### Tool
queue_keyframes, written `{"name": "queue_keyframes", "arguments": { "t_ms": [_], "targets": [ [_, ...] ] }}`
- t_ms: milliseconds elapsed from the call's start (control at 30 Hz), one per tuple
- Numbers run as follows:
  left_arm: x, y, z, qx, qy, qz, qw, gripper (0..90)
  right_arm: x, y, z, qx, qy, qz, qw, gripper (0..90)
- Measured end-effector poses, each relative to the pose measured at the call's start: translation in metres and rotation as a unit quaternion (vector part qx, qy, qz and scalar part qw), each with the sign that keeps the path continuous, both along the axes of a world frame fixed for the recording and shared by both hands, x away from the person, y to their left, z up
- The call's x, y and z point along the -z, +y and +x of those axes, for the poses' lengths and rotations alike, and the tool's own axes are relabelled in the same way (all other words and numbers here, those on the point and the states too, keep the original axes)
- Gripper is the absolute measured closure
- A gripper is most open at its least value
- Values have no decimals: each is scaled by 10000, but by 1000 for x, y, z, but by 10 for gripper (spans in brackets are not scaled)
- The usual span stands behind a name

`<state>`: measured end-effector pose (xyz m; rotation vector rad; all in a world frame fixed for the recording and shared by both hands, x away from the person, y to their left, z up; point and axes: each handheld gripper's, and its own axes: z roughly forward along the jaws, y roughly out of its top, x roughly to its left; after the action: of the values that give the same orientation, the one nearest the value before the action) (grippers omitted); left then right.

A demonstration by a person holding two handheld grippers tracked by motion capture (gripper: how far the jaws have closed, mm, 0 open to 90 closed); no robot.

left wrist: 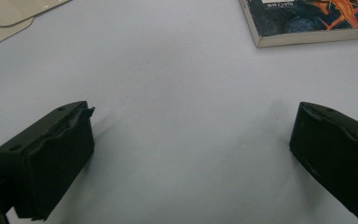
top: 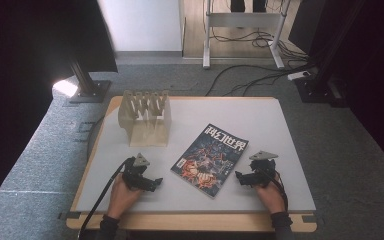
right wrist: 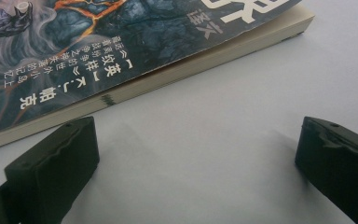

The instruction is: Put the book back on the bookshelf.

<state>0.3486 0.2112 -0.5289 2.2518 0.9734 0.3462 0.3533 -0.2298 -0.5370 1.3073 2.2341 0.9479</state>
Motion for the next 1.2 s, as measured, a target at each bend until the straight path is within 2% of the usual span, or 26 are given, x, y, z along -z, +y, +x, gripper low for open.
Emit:
{"name": "queue_keyframes", "arguments": {
  "t_ms": [333,467,567,700,967,1033,1067,1167,1200],
  "targets": [
    [0,0,0,-4,10,-12,10000,0,-1,-1,0,-1,21,28,10000,0],
    [-4,0,1,53,53,-8,10000,0,-3,-4,2,-145,89,32,9998,0],
    [-12,0,4,83,72,-177,9998,0,-6,-6,4,-157,41,29,9999,0],
    [-19,-3,6,153,56,-216,9996,0,-12,-7,6,-187,-6,76,9998,0],
    [-37,-20,21,344,15,-123,9993,0,-23,-5,17,-330,-73,88,9994,0],
    [-43,-31,30,473,-11,-101,9988,0,-27,-2,25,-429,-115,60,9990,0],
    [-43,-31,30,473,-11,-101,9988,0,-27,-2,25,-429,-115,60,9990,0],
    [-48,-49,42,624,-1,-27,9980,0,-31,4,34,-543,-147,15,9984,0],
    [-48,-49,42,624,-1,-27,9980,0,-31,4,34,-543,-147,15,9984,0]
  ]
}}
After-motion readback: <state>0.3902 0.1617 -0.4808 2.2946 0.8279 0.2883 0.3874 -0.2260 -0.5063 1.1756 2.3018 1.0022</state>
